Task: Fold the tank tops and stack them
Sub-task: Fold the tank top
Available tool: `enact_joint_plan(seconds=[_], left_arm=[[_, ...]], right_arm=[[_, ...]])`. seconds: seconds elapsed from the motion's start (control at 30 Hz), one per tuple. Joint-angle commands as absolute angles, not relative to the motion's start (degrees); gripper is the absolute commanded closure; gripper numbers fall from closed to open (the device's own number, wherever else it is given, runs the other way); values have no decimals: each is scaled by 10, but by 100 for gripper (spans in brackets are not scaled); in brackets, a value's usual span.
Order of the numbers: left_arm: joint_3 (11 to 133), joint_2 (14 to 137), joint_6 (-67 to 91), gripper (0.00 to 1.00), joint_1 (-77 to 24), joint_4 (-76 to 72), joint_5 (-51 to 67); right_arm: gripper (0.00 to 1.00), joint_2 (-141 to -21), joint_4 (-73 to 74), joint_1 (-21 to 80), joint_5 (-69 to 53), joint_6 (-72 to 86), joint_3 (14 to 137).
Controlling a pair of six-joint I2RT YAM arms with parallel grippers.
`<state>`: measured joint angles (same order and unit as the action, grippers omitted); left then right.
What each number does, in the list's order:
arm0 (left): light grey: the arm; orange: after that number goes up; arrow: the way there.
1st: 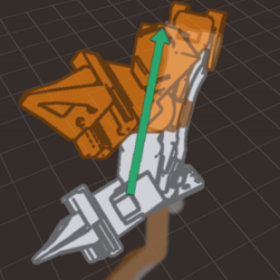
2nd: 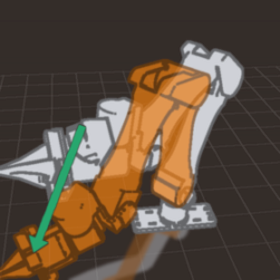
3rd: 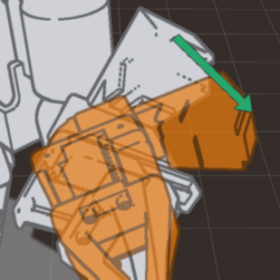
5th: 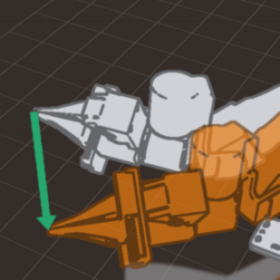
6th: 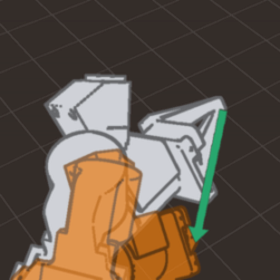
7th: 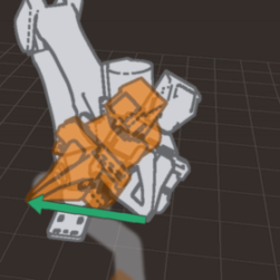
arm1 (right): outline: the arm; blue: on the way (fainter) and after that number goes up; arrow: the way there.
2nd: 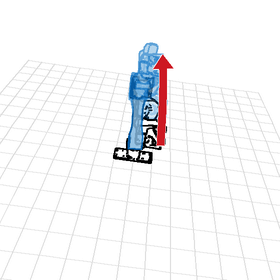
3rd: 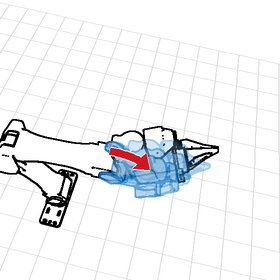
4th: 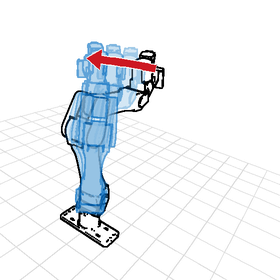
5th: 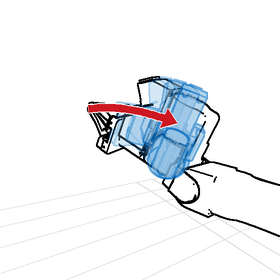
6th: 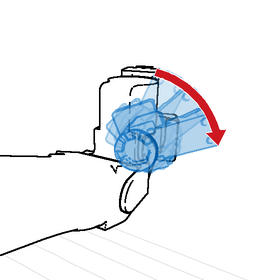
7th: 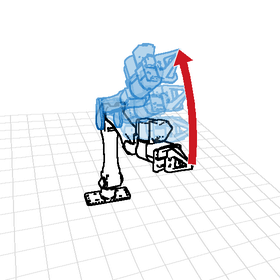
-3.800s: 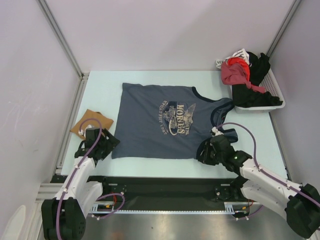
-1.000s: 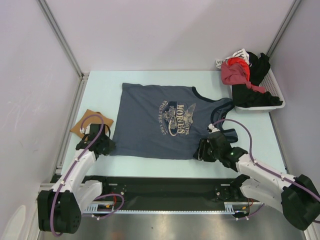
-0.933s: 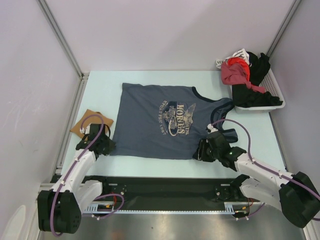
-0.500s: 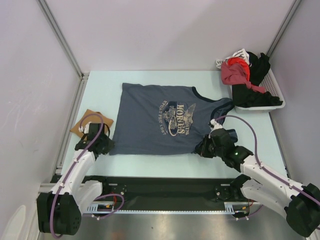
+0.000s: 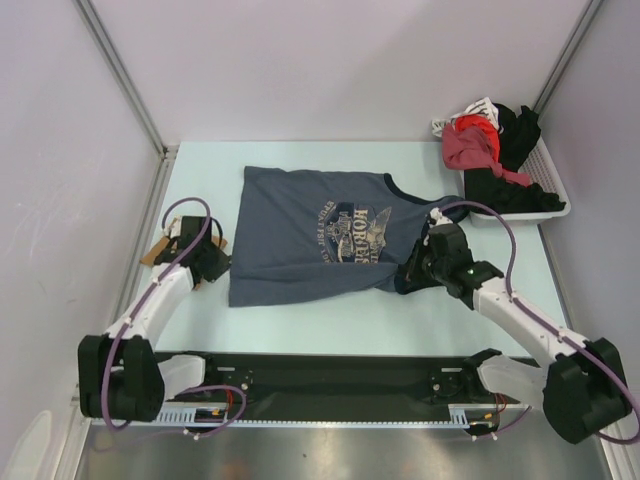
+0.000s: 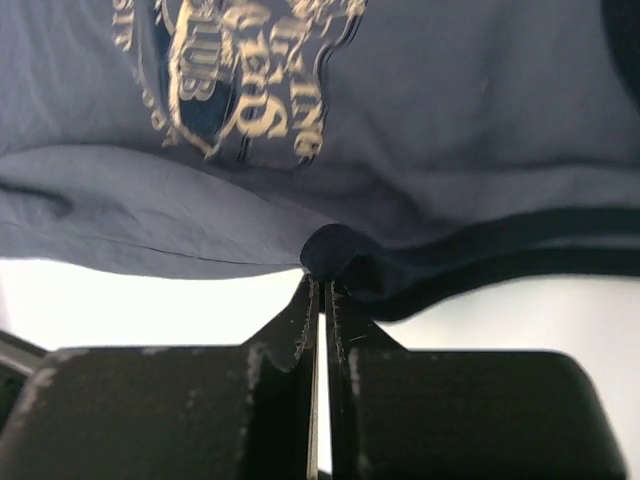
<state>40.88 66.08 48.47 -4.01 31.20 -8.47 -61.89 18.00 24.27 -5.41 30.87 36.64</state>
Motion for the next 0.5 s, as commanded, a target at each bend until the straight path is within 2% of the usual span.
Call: enact_joint_plan(seconds=[0.0, 0.27, 0.33, 0.37, 0.4, 0.47], left_arm=[[464, 706, 474, 100, -43, 281, -93], [528, 800, 454, 98, -45, 284, -60], [511, 798, 449, 87, -47, 287, -61], [499, 787, 451, 67, -48, 290, -64], [472, 776, 453, 62, -48, 286, -62], [441, 739, 454, 62, -50, 278, -41]], right_arm=[[100, -657, 140, 216, -80, 280, 405], [100, -741, 122, 189, -112, 264, 452], [100, -747, 113, 188, -119, 267, 444], [100, -747, 109, 188, -122, 269, 440], [100, -746, 106, 188, -122, 271, 433], [100, -744, 100, 189, -125, 273, 426]])
